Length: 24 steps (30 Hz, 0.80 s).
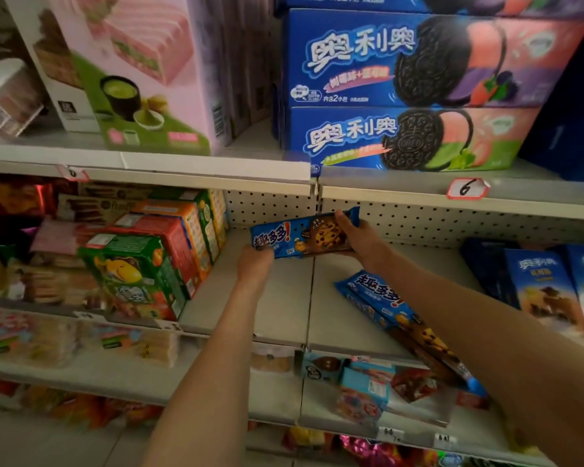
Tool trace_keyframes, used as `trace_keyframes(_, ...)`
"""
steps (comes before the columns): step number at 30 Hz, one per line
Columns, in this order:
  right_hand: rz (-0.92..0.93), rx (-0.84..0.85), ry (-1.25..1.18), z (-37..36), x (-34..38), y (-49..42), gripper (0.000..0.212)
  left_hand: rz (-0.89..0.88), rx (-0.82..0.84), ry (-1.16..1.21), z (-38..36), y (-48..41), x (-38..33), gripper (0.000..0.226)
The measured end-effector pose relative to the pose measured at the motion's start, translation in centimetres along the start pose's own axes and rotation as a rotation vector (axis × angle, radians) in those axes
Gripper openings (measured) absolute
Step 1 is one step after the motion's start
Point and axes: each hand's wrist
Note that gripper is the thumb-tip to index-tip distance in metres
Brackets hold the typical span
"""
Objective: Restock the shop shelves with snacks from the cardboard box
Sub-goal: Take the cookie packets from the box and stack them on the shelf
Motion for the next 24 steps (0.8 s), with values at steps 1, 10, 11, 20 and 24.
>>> trace_keyframes(1, 0.000, 0.026, 0.039, 0.1, -0.1, -0.4, 0.041, -0.008, 0.007, 0.023, -0.1, -0.3, -0.2, 0.014)
trace_keyframes(10, -0.247, 0.336, 0.425, 2.3, 0.4, -2.4, 0.021, 0.022, 0.006, 0.304, 0.8, -4.1, 0.2, 0.029)
trace_keyframes(11, -0.231, 0.359, 0.423, 2.2, 0.4, -2.5, 0.023, 0.023, 0.009, 0.282, 0.9, -4.5, 0.3, 0.038)
trace_keyframes(20, 0.117, 0.126, 0.604, 0.3, -0.6, -4.4, 0.050, -0.064, 0.028, -0.094, 1.6, -7.0, 0.5, 0.042)
trace_keyframes(24, 0.121, 0.076, 0.619, -0.9, -1.1, -4.7, 0.048, -0.064, 0.049, -0.177, 1.0, -7.4, 0.1, 0.053)
Point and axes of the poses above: each hand's wrist, its own y-axis away from the middle knuckle, its own z-axis out of the back of the hand, x = y × z, and after that the axes turned 2 degrees about x, right-handed
